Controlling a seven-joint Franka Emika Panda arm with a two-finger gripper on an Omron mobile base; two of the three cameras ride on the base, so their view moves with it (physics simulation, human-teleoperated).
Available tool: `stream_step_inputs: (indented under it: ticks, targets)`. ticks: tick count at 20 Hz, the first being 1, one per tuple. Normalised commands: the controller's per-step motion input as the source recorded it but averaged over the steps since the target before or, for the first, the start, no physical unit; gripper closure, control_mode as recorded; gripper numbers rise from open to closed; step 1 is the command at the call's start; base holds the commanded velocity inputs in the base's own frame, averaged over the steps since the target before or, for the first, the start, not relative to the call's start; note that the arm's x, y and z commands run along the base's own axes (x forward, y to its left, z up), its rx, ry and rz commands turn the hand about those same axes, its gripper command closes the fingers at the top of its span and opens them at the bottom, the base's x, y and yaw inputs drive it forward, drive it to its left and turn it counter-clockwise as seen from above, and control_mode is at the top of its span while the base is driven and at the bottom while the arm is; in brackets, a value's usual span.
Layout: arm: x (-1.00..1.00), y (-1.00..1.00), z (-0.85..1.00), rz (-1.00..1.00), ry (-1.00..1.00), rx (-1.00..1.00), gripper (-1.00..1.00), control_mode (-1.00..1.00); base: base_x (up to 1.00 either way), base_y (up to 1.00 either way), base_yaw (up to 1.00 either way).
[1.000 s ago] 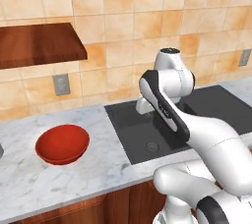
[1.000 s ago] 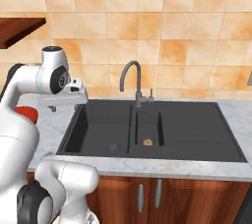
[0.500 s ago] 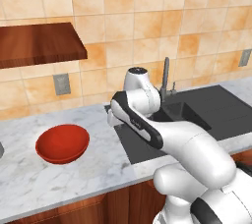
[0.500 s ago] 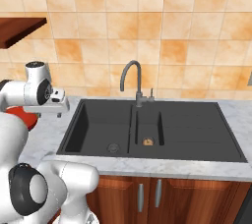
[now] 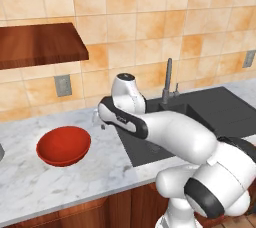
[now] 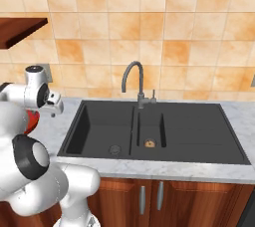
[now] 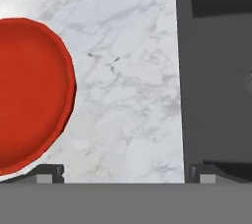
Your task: Clear the mugs and bowl far away from the sink.
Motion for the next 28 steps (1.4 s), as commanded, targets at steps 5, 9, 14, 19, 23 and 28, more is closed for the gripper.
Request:
stream_step_inputs:
  ticks: [5,9,14,19,23,28]
  targets:
    - [0.36,0.26,-0.04,0.02,0.07,0.05,-1.00,-1.00,0.00,0.00,0.00]
    - [0.19,0.28,-0.23,0.07,0.11,0.09,-1.00,-1.00,0.00,0.00,0.00]
    - [0.00,0.38,-0.39,0.09,0.06,0.07,-1.00,-1.00,0.00,0.00,0.00]
    - [0.05,0.41,-0.48,0.03,0.00,0.00,-1.00,-1.00,0.00,0.00,0.00]
    - [0.11,0.39,-0.43,0.00,0.00,0.00,-1.00,-1.00,0.00,0.00,0.00]
    - [0.15,0.25,-0.37,0.00,0.00,0.01,-1.00,-1.00,0.00,0.00,0.00]
